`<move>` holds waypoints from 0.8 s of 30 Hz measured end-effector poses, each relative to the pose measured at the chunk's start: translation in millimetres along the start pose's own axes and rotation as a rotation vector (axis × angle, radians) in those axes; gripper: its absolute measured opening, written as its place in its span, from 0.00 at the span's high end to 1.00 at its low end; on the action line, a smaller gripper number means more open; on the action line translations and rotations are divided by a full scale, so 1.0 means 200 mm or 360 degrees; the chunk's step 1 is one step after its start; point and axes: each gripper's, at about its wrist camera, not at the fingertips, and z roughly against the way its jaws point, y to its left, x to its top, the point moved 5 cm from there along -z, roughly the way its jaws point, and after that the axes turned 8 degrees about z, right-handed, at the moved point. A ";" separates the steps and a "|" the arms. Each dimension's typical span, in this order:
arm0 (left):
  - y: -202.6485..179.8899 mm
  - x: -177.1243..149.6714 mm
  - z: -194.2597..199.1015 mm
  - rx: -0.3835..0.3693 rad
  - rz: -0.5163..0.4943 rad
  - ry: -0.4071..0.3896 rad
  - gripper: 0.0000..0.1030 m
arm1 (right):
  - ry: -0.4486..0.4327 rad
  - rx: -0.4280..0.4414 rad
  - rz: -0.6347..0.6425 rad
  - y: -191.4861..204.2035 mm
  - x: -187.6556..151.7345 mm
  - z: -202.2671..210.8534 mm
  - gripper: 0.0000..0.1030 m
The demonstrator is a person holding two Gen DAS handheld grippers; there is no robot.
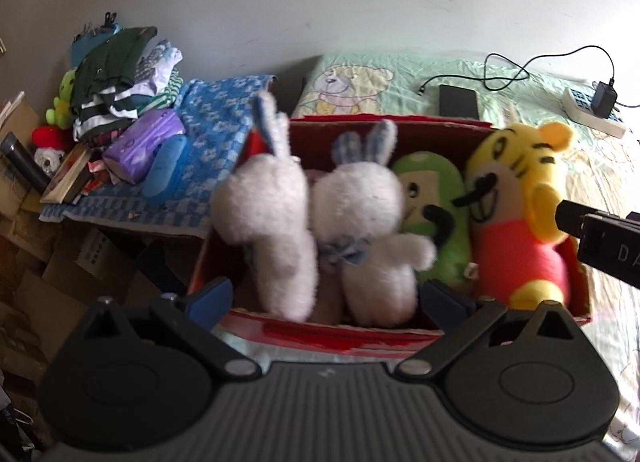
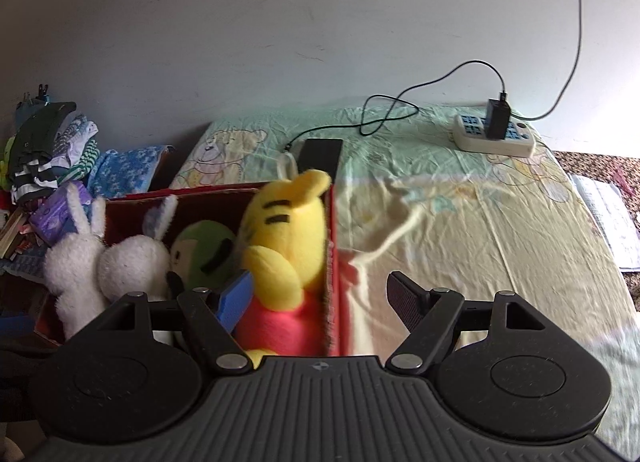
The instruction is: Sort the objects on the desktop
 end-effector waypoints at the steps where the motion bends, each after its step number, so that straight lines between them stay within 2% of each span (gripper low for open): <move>1: 0.02 0.01 -0.01 0.0002 0.0004 0.0002 0.02 | -0.0001 0.0002 0.0009 0.03 0.01 0.00 0.25; 10: 0.15 0.05 -0.07 -0.0024 0.0010 0.0021 0.02 | 0.0014 0.0035 0.0023 0.20 0.05 -0.06 0.25; 17: 0.20 0.07 -0.10 -0.0104 -0.0036 0.0096 0.02 | 0.0029 0.0032 -0.0011 0.28 0.05 -0.06 0.21; 24: 0.20 0.10 -0.12 -0.0183 -0.0063 0.0159 0.02 | 0.0051 0.0085 -0.0006 0.37 0.06 -0.04 0.20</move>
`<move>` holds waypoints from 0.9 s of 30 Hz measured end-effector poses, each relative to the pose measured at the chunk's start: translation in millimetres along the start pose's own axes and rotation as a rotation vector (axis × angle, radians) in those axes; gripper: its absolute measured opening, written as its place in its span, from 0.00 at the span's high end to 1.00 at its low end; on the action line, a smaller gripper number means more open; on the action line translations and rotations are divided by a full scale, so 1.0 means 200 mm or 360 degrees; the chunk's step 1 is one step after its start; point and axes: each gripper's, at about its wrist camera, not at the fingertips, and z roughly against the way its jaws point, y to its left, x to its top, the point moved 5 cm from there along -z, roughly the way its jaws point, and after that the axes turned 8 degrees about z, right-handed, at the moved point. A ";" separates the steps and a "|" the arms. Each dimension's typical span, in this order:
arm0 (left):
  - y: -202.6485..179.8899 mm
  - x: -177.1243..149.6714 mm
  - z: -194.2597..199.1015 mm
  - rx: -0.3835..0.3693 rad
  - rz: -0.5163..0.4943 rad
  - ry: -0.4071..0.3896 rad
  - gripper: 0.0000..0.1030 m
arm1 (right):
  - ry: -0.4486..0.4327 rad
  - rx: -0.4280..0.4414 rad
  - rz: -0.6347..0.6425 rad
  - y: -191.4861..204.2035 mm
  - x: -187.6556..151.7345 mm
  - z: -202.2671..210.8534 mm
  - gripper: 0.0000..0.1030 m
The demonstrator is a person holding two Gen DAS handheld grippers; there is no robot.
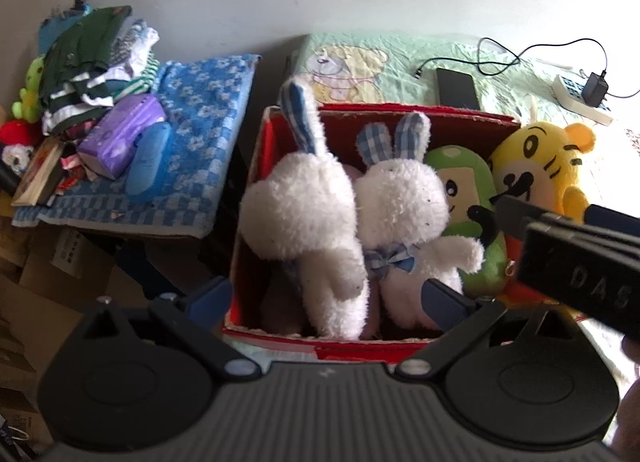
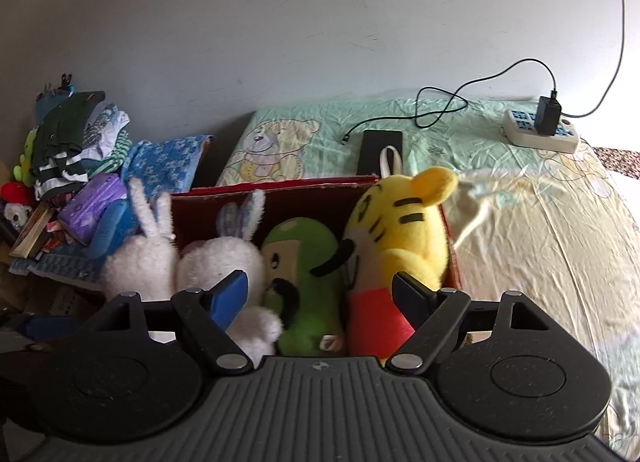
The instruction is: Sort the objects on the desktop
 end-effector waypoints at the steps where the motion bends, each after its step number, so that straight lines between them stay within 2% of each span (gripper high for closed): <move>1: 0.00 0.01 0.00 -0.0001 -0.0005 0.0006 0.02 | 0.0005 0.0005 0.0006 0.01 0.00 0.00 0.20; 7: 0.01 0.08 -0.03 0.0024 -0.0007 0.0086 0.01 | 0.0067 0.0057 -0.0052 0.02 0.06 -0.02 0.20; 13: -0.02 0.13 -0.03 -0.0036 -0.0038 0.0208 0.01 | 0.0192 0.0046 -0.0022 0.03 0.13 -0.05 0.15; 16: -0.04 0.12 -0.03 -0.0040 -0.0049 0.0224 0.01 | 0.0217 0.0047 -0.0042 0.01 0.13 -0.04 0.15; 20: -0.06 0.11 -0.06 -0.0090 -0.0018 0.0309 0.01 | 0.0235 0.0019 -0.0078 -0.05 0.12 -0.04 0.15; 27: -0.08 0.06 -0.09 -0.0066 0.0034 0.0330 0.01 | 0.0272 -0.0016 -0.0113 -0.13 0.06 -0.02 0.15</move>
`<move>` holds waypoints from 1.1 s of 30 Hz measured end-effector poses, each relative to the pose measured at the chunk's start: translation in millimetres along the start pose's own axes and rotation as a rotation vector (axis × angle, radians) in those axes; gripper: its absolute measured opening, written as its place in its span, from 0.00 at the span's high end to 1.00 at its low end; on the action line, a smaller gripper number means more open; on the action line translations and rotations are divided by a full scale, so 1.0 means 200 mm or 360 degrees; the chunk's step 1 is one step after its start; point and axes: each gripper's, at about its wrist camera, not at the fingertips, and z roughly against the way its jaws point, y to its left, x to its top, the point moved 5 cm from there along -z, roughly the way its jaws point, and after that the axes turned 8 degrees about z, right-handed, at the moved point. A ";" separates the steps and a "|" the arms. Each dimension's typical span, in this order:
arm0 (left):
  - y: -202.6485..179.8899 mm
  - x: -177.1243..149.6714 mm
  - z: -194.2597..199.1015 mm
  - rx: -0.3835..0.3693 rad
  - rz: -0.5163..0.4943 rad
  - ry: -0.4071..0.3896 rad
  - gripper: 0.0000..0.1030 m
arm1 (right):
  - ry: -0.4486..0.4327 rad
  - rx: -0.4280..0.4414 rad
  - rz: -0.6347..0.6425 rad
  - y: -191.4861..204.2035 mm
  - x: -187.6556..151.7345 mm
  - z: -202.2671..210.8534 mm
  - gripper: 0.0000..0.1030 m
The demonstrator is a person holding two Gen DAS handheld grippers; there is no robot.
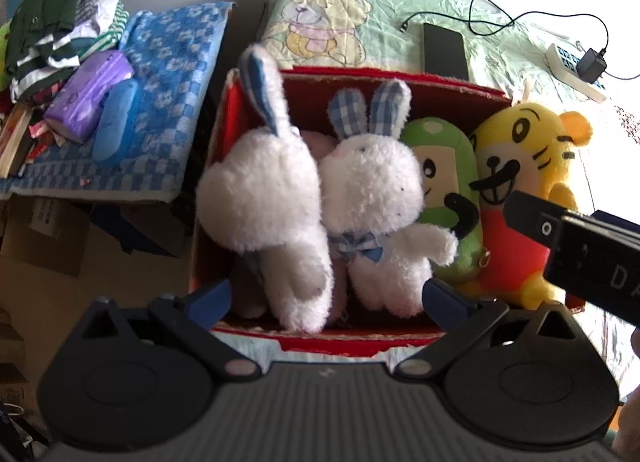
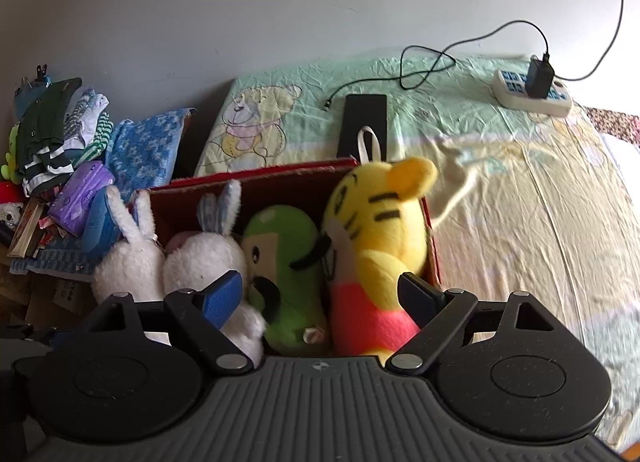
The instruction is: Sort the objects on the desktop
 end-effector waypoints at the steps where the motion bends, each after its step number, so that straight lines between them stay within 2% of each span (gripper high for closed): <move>1: 0.00 0.00 -0.01 -0.0003 0.0000 0.0003 0.01 | 0.0001 -0.0009 -0.0003 -0.01 -0.01 0.00 0.15; 16: -0.01 -0.07 0.00 0.0048 -0.0048 -0.0029 0.02 | 0.0030 0.0035 -0.0025 -0.01 -0.09 0.01 0.16; 27: 0.02 -0.10 0.03 0.0066 -0.0040 -0.0077 0.05 | 0.0023 0.0005 0.0006 0.01 -0.13 0.01 0.16; 33: 0.00 -0.11 0.05 0.0017 -0.0058 -0.0117 0.07 | 0.0008 0.0014 -0.0006 0.01 -0.13 0.03 0.16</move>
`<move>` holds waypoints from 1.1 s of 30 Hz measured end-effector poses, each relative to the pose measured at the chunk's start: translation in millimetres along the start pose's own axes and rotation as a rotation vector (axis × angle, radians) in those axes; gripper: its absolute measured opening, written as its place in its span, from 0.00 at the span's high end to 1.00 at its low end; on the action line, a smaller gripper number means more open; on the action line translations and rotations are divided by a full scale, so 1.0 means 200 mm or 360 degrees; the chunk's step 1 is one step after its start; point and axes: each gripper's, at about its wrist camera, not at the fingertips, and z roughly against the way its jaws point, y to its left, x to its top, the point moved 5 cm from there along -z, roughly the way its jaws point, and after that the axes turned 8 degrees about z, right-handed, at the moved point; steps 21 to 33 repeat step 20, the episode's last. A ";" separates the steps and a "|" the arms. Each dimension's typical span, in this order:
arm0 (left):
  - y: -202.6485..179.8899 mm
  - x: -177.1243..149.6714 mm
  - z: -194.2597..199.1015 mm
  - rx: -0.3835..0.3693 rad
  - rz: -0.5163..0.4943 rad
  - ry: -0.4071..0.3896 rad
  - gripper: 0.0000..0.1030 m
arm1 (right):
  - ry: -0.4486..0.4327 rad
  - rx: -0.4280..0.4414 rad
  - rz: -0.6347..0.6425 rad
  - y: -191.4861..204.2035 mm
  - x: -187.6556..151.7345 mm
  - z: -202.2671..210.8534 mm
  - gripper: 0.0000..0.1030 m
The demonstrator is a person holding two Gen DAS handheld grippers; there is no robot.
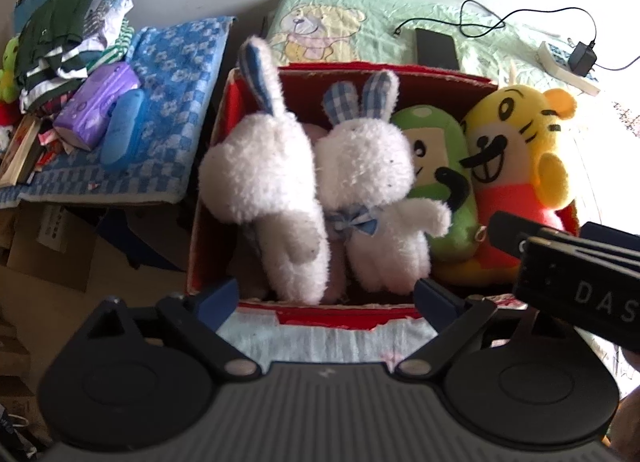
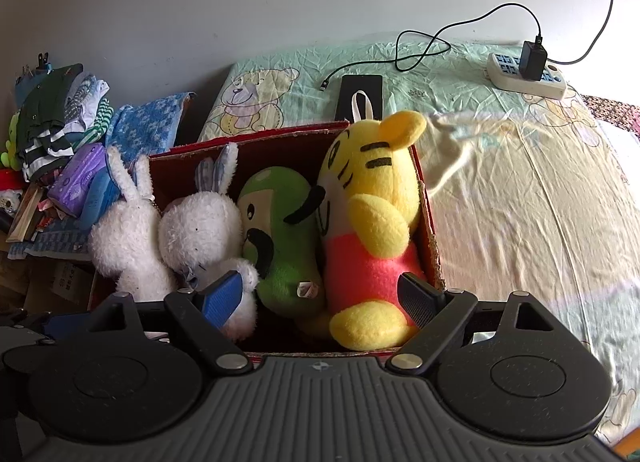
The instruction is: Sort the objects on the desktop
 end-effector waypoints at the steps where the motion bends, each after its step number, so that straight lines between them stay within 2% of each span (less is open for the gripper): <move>1: 0.00 0.00 0.00 -0.0001 -0.0001 -0.0001 0.07 | -0.0001 0.0003 -0.0005 0.00 0.00 0.00 0.16; 10: 0.00 0.00 -0.03 -0.0010 0.0011 0.0017 0.06 | -0.0025 -0.0010 -0.0001 0.00 0.00 0.01 0.16; 20: -0.01 0.02 -0.02 -0.0026 -0.0010 -0.0033 0.08 | -0.0040 -0.0029 -0.0007 -0.01 0.01 0.00 0.16; 33: -0.01 0.02 -0.02 -0.0026 -0.0010 -0.0033 0.08 | -0.0040 -0.0029 -0.0007 -0.01 0.01 0.00 0.16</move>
